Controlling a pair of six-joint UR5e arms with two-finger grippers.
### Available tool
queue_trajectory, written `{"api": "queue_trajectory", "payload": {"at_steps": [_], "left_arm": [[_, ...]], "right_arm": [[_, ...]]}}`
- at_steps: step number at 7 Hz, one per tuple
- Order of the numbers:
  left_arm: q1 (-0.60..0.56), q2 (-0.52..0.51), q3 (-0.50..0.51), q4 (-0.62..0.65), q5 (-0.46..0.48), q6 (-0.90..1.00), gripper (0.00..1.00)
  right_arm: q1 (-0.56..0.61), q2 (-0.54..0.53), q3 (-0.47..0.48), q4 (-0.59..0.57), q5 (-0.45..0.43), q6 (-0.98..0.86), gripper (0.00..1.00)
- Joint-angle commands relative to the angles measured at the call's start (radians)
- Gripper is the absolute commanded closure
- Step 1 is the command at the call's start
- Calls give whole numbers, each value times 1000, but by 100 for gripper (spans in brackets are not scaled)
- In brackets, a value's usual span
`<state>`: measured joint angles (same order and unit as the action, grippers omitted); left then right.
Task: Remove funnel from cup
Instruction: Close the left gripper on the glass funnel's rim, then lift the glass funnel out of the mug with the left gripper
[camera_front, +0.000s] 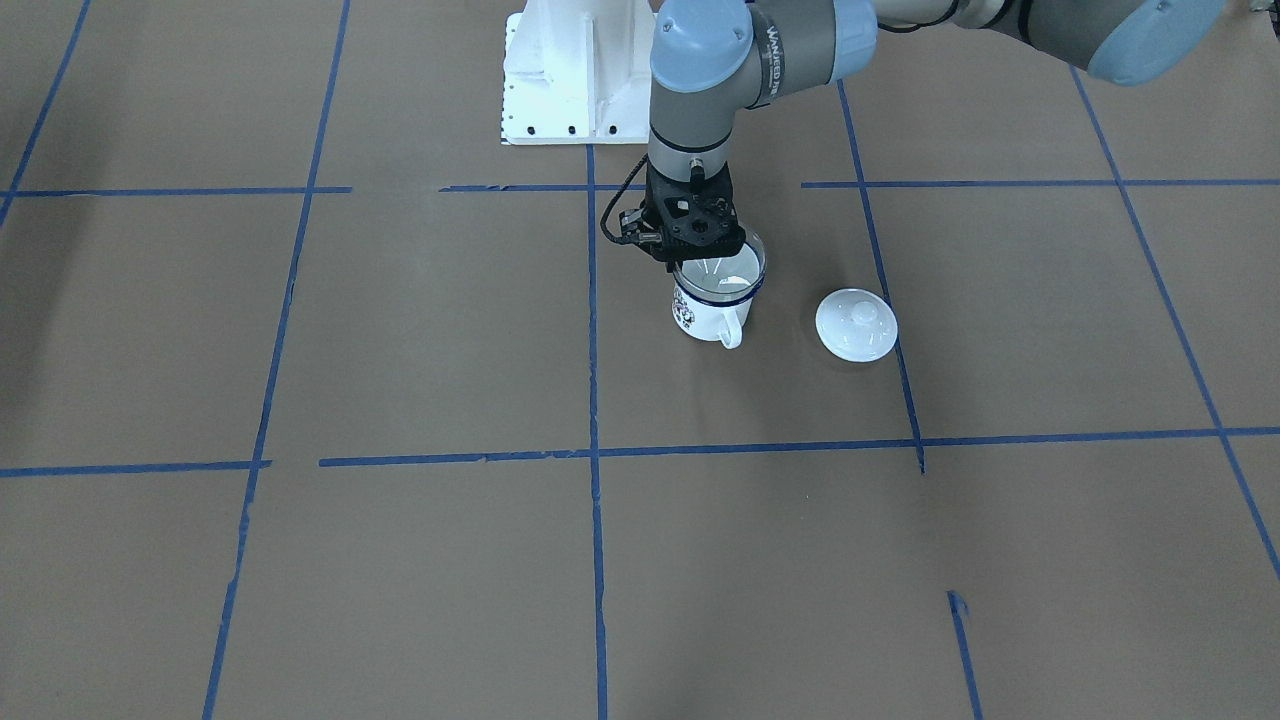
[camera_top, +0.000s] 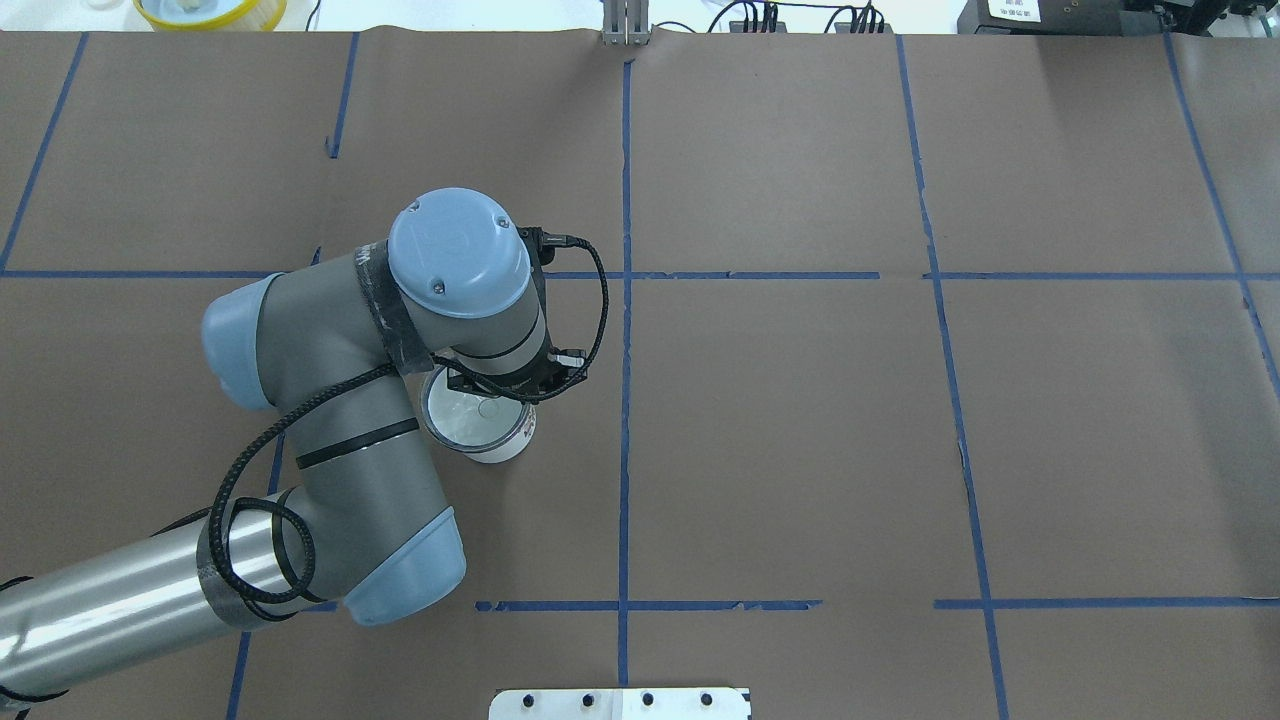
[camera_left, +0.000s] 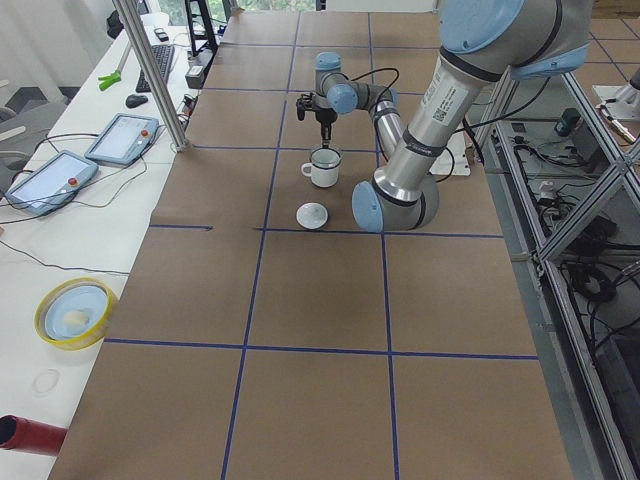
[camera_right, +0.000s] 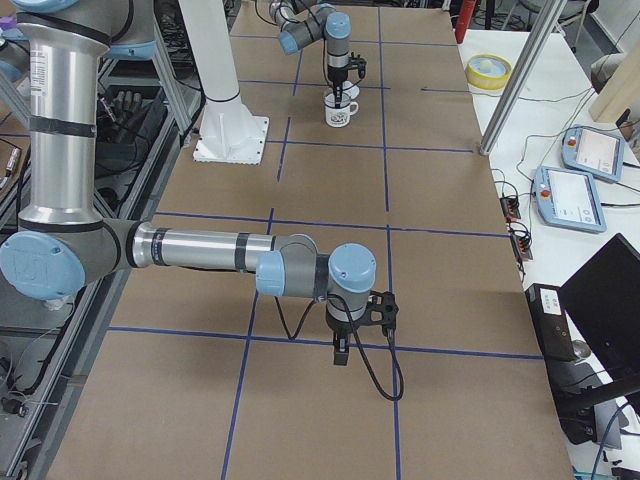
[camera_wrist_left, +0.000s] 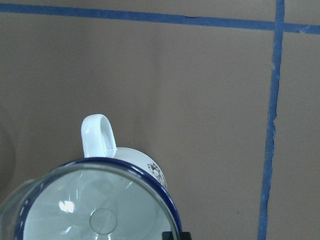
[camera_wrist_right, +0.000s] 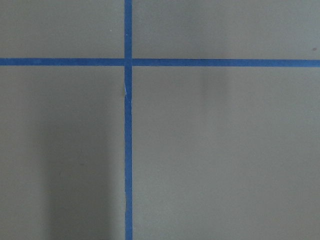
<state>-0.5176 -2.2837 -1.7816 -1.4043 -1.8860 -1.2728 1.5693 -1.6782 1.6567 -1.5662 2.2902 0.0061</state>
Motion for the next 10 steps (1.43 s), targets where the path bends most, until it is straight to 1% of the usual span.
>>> {"api": "queue_trajectory", "payload": {"at_steps": [1, 2, 3, 5, 6, 7, 8, 9, 10], "left_arm": [[-2, 1, -42, 27, -1, 1, 100], [-5, 1, -83, 68, 1, 1, 100], [-13, 0, -146, 131, 1, 10, 100], [-149, -13, -298, 282, -4, 16, 100], [-186, -13, -347, 288, -10, 1, 100], [-197, -5, -340, 241, -9, -50, 100], [-243, 18, -262, 43, -4, -168, 100], [-278, 56, -152, -208, 30, -285, 100], [-279, 72, -80, -342, 109, -398, 100]], "right_arm": [[0, 0, 0, 0, 0, 0, 0], [0, 0, 0, 0, 0, 0, 0], [0, 0, 0, 0, 0, 0, 0], [0, 0, 0, 0, 0, 0, 0], [0, 0, 0, 0, 0, 0, 0], [0, 0, 0, 0, 0, 0, 0], [0, 0, 0, 0, 0, 0, 0], [0, 0, 0, 0, 0, 0, 0], [0, 0, 0, 0, 0, 0, 0]]}}
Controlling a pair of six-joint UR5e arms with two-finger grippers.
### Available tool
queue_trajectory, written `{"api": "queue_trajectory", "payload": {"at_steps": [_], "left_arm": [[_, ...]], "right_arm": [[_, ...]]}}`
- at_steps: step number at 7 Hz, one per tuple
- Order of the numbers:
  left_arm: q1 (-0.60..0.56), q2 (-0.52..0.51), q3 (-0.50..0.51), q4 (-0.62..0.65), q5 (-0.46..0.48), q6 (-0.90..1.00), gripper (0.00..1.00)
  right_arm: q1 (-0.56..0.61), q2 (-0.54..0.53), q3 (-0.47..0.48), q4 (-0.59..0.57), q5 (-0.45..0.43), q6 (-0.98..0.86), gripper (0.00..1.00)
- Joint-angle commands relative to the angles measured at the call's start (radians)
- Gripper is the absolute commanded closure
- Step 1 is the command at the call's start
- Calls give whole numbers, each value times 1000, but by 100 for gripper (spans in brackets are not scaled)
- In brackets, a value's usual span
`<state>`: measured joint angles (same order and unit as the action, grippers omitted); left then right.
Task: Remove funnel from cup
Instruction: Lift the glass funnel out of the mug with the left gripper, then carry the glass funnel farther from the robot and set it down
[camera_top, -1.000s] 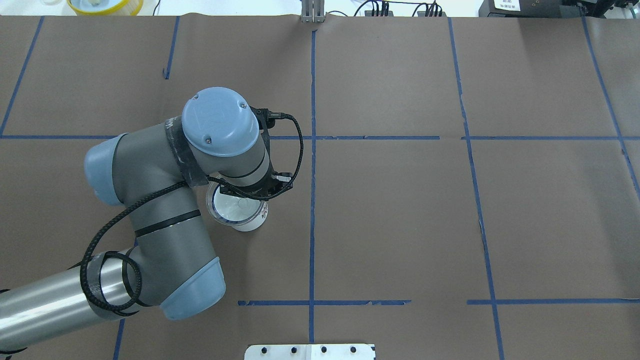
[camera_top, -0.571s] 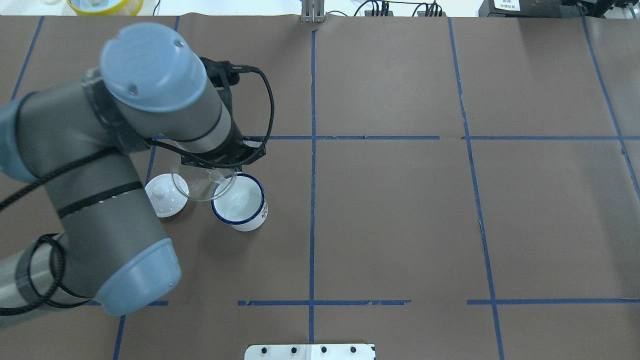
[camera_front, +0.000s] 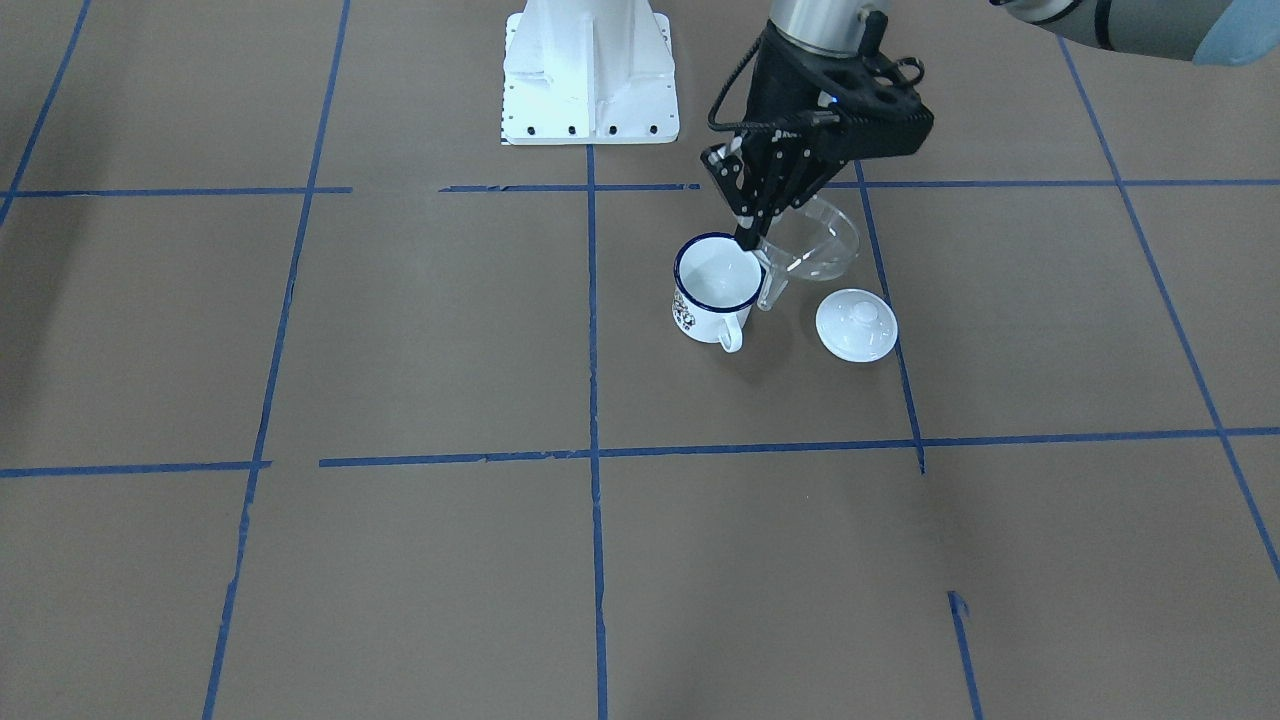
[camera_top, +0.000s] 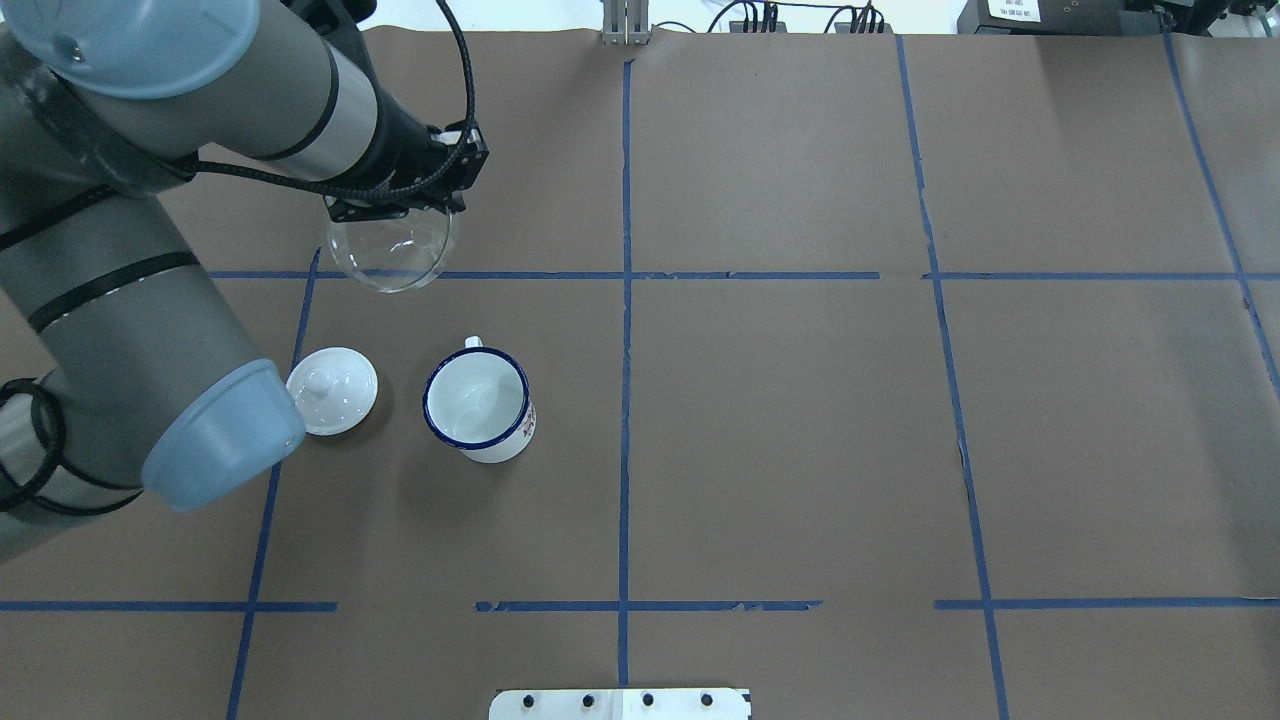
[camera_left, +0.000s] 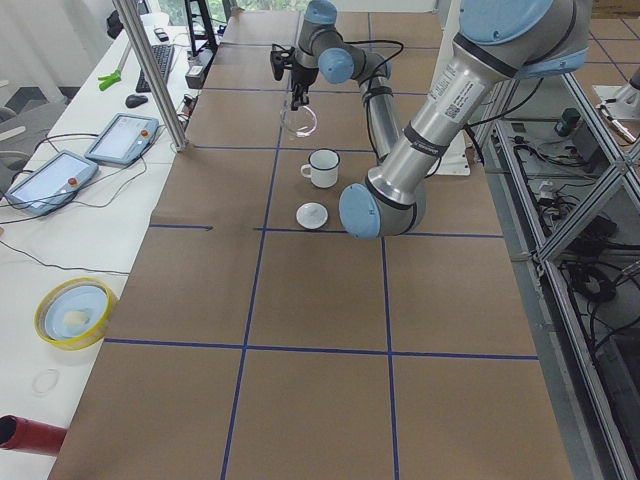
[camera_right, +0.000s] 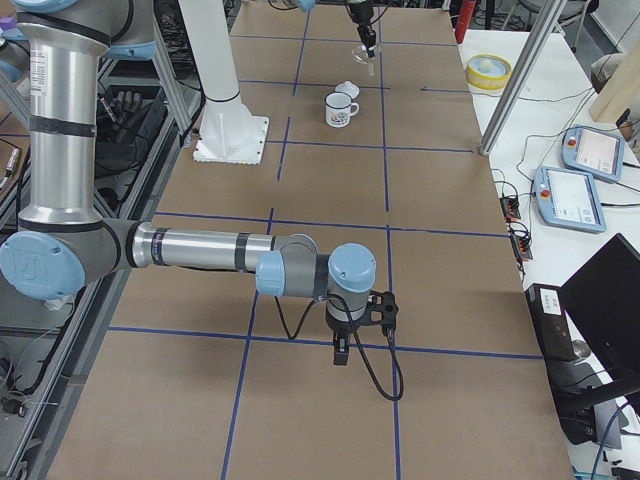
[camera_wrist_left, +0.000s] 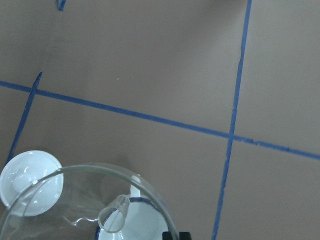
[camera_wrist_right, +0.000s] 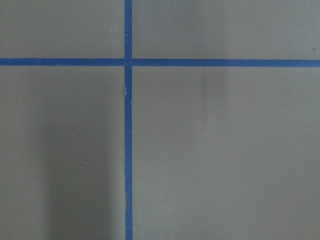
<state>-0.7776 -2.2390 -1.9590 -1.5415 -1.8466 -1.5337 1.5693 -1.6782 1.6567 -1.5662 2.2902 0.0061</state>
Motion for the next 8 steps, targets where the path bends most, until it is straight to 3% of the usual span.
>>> {"api": "queue_trajectory", "payload": {"at_steps": [1, 3, 6, 8], "left_arm": [[-19, 32, 183, -330, 130, -249, 100], [-14, 32, 355, -521, 254, -429, 100], [-3, 32, 527, -693, 468, -592, 100], [4, 32, 612, -775, 545, -673, 100]], "right_arm": [[0, 0, 0, 0, 0, 0, 0], [0, 0, 0, 0, 0, 0, 0], [0, 0, 0, 0, 0, 0, 0], [0, 0, 0, 0, 0, 0, 0]]}}
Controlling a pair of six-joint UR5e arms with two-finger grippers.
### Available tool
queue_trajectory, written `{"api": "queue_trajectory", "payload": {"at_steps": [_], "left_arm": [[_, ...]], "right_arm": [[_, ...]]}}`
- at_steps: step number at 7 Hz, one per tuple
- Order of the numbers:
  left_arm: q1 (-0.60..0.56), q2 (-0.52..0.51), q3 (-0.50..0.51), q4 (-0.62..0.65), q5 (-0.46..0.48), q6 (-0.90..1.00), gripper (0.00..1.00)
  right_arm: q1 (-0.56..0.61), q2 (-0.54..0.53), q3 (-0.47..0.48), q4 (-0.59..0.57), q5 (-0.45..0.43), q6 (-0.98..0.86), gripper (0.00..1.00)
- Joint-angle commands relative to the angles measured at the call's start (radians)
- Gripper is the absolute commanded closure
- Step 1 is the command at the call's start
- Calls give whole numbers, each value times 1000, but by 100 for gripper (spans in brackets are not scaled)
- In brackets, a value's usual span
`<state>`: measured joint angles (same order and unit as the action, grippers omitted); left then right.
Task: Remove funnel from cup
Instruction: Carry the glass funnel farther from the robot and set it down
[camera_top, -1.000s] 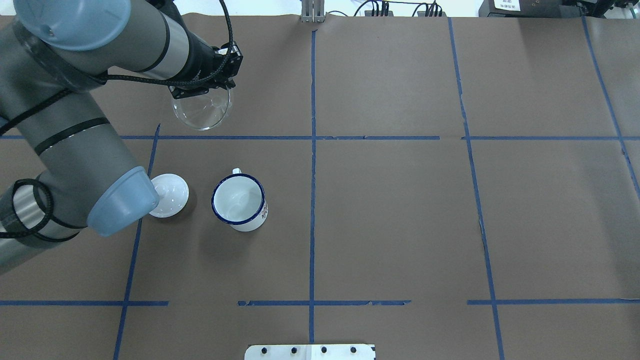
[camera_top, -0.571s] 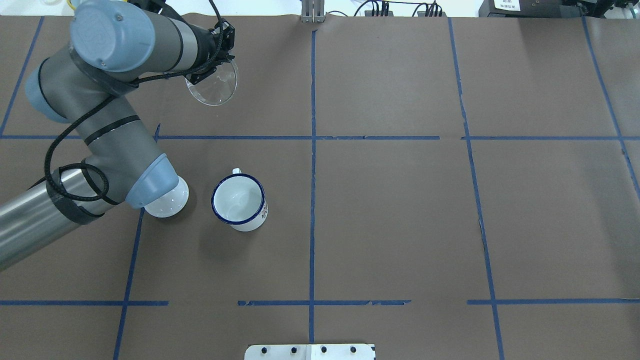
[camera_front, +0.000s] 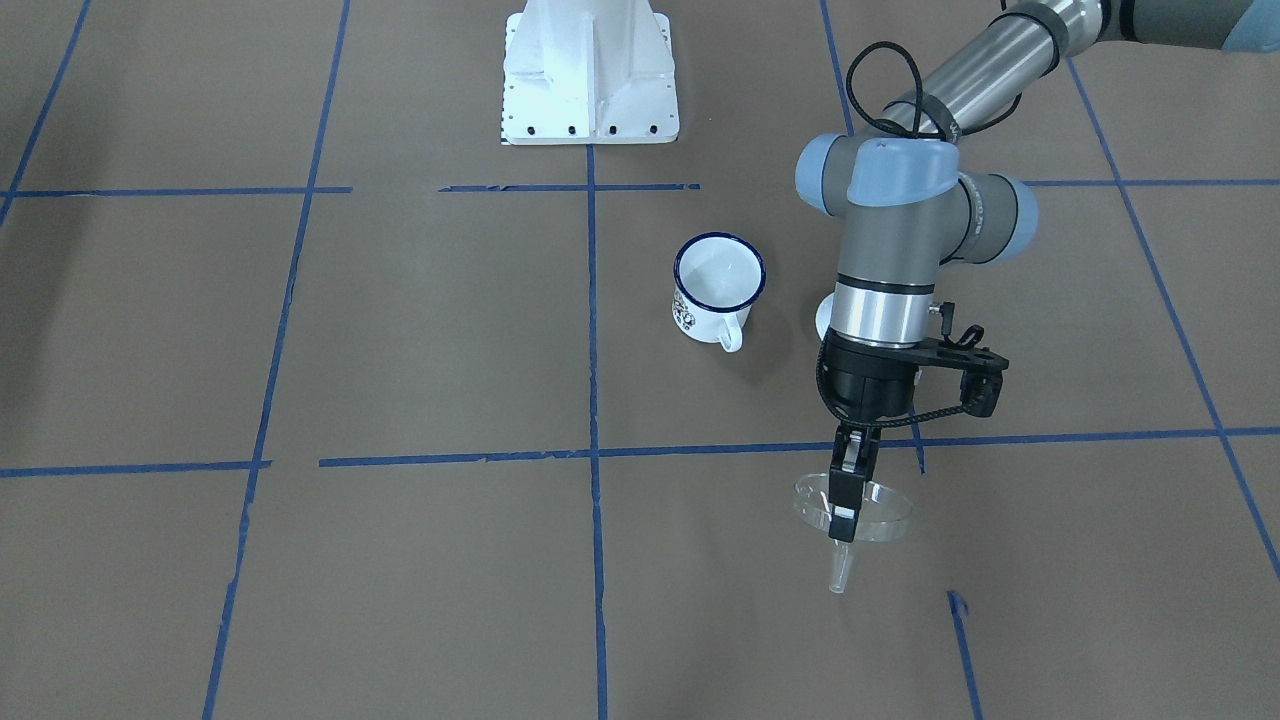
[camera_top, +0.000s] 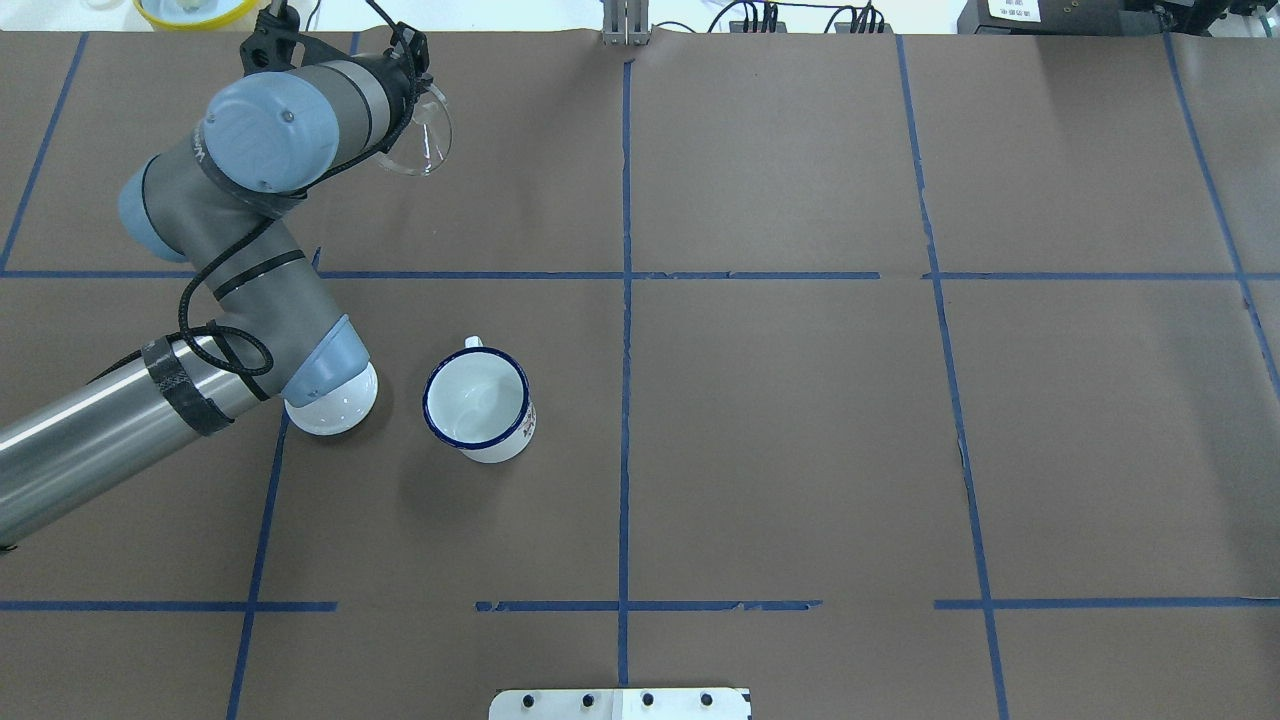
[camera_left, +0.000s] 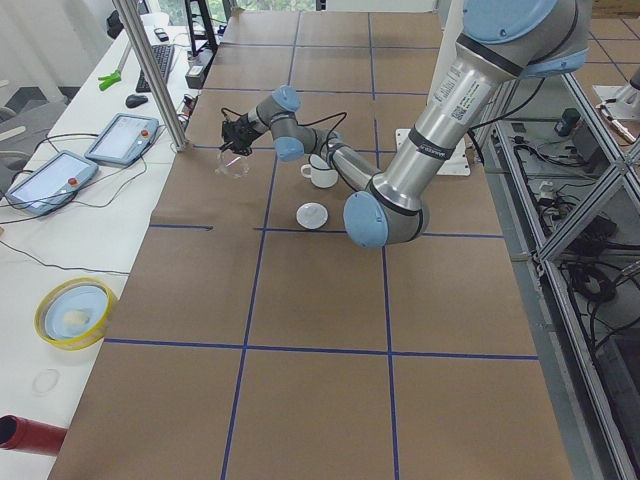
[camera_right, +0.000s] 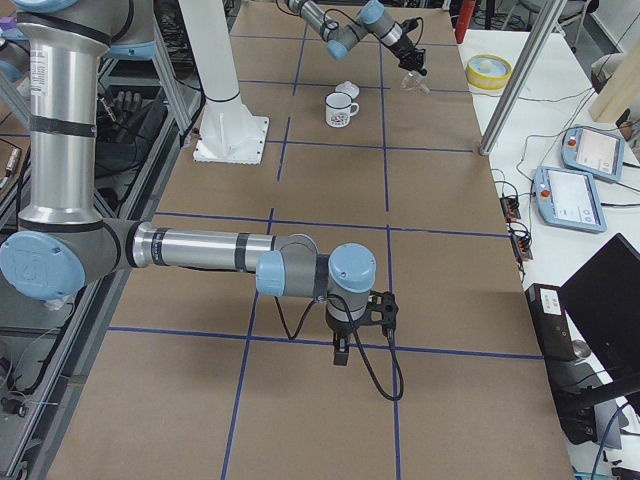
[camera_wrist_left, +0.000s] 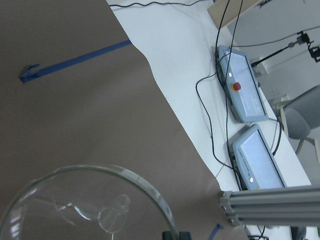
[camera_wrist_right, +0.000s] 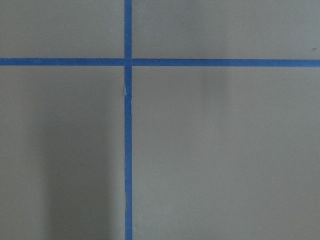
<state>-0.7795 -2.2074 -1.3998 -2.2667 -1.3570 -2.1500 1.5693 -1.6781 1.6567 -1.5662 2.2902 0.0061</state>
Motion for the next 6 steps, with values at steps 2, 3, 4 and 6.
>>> {"api": "queue_trajectory", "payload": {"at_steps": [2, 3, 4, 6], "left_arm": [[70, 44, 85, -170, 172, -153, 100], [89, 51, 100, -189, 211, -160, 100], [106, 51, 114, -189, 214, -157, 100], [117, 51, 128, -188, 211, -154, 100]], "right_arm": [[0, 0, 0, 0, 0, 0, 0], [0, 0, 0, 0, 0, 0, 0], [0, 0, 0, 0, 0, 0, 0], [0, 0, -2, 0, 0, 0, 0]]}}
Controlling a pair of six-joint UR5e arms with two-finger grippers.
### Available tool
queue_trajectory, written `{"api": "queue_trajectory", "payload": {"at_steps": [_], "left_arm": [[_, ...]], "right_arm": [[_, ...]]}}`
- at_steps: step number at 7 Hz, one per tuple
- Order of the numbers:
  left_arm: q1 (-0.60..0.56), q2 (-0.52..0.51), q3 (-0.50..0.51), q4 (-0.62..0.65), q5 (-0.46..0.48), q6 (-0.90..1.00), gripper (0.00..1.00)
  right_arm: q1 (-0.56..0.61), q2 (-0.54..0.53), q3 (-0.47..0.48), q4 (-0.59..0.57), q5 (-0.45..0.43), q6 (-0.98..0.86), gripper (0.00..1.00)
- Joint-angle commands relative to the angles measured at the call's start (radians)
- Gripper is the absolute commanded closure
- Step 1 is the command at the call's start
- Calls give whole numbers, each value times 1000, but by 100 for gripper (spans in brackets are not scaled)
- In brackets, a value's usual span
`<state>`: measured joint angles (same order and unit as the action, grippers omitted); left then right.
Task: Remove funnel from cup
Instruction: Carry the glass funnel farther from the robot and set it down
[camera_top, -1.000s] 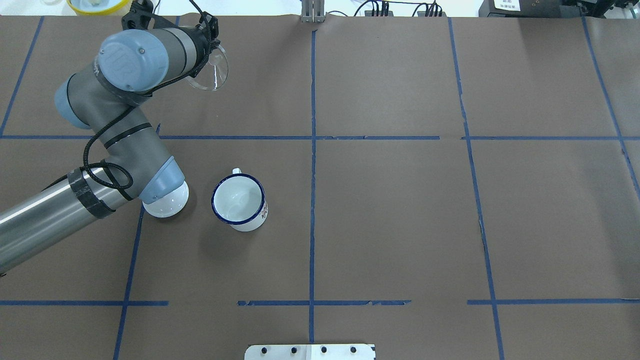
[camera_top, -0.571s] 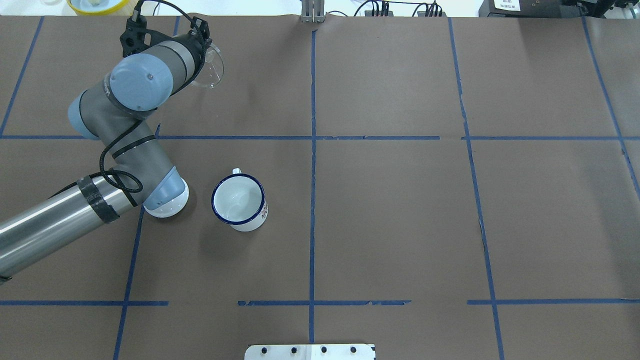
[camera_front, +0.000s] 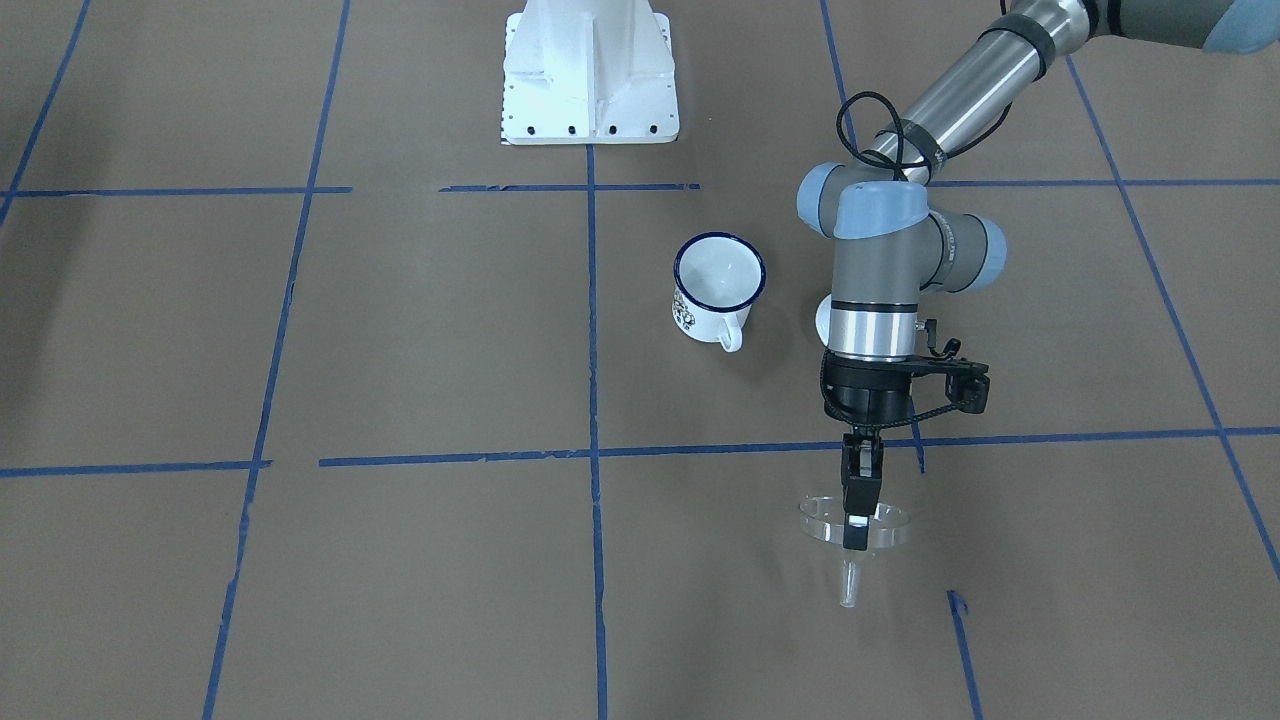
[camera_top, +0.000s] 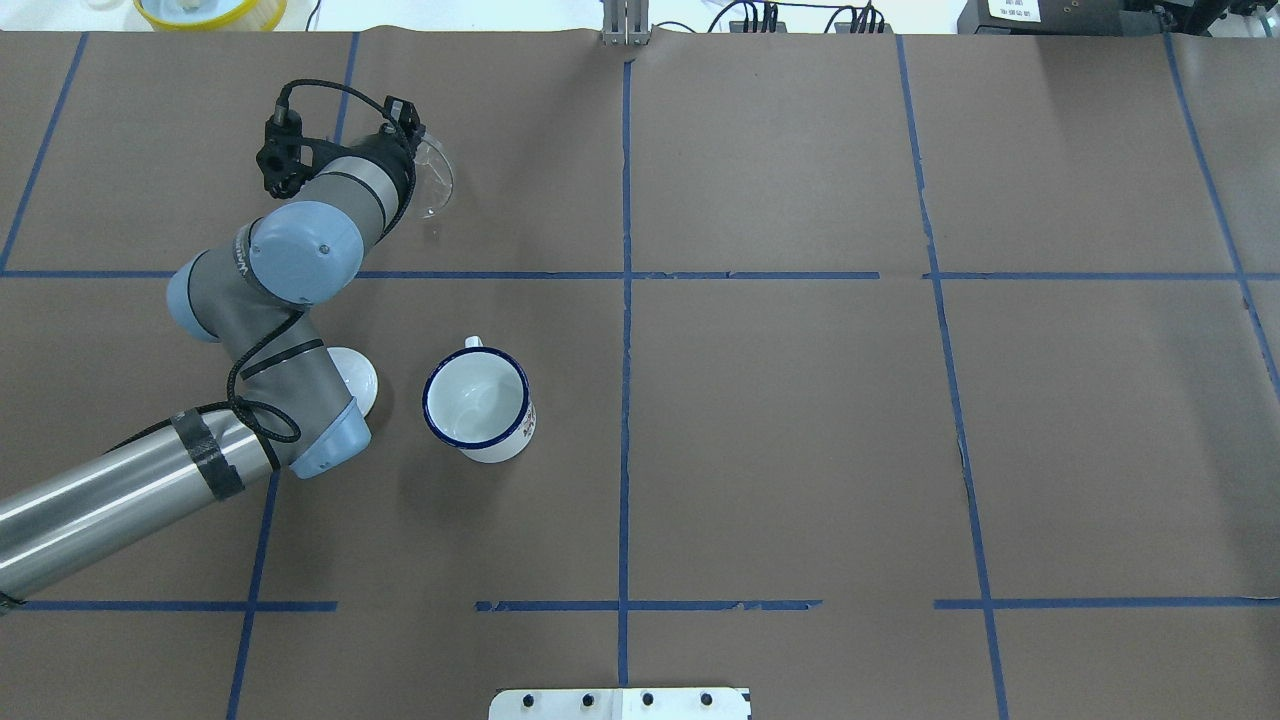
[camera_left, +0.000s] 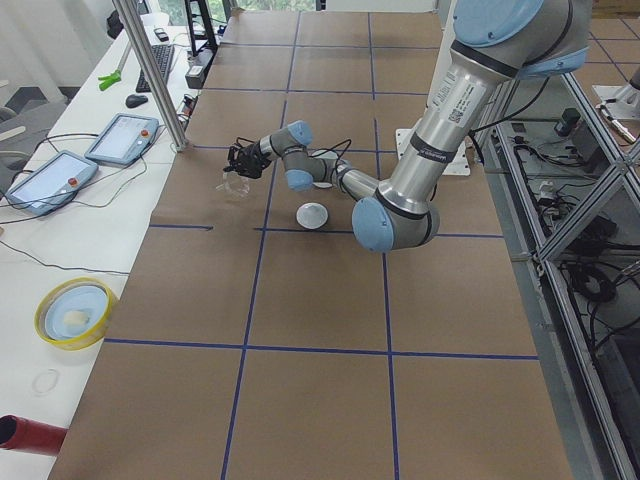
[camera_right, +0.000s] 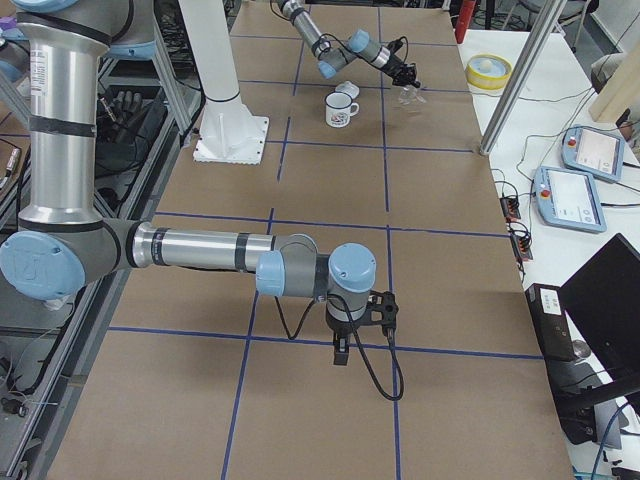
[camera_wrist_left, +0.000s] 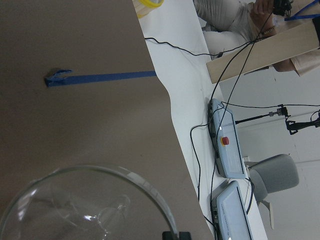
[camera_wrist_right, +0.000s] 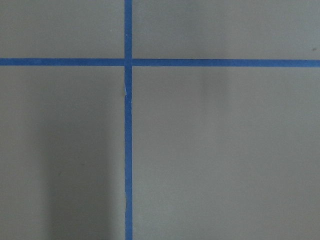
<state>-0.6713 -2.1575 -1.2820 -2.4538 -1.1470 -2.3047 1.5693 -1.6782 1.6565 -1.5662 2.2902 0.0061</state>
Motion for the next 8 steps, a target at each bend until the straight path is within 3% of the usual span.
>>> {"api": "queue_trajectory", "payload": {"at_steps": [1, 2, 3, 5, 6, 8], "left_arm": [[10, 1, 18, -1, 0, 2, 96], [9, -1, 18, -2, -3, 45, 23], [9, -1, 18, -4, -3, 79, 0], [9, 1, 9, -2, -11, 146, 0], [3, 7, -29, 2, -69, 263, 0], [-5, 164, -223, 19, -300, 396, 0]], "right_arm": [[0, 0, 0, 0, 0, 0, 0], [0, 0, 0, 0, 0, 0, 0], [0, 0, 0, 0, 0, 0, 0], [0, 0, 0, 0, 0, 0, 0], [0, 0, 0, 0, 0, 0, 0], [0, 0, 0, 0, 0, 0, 0]]}}
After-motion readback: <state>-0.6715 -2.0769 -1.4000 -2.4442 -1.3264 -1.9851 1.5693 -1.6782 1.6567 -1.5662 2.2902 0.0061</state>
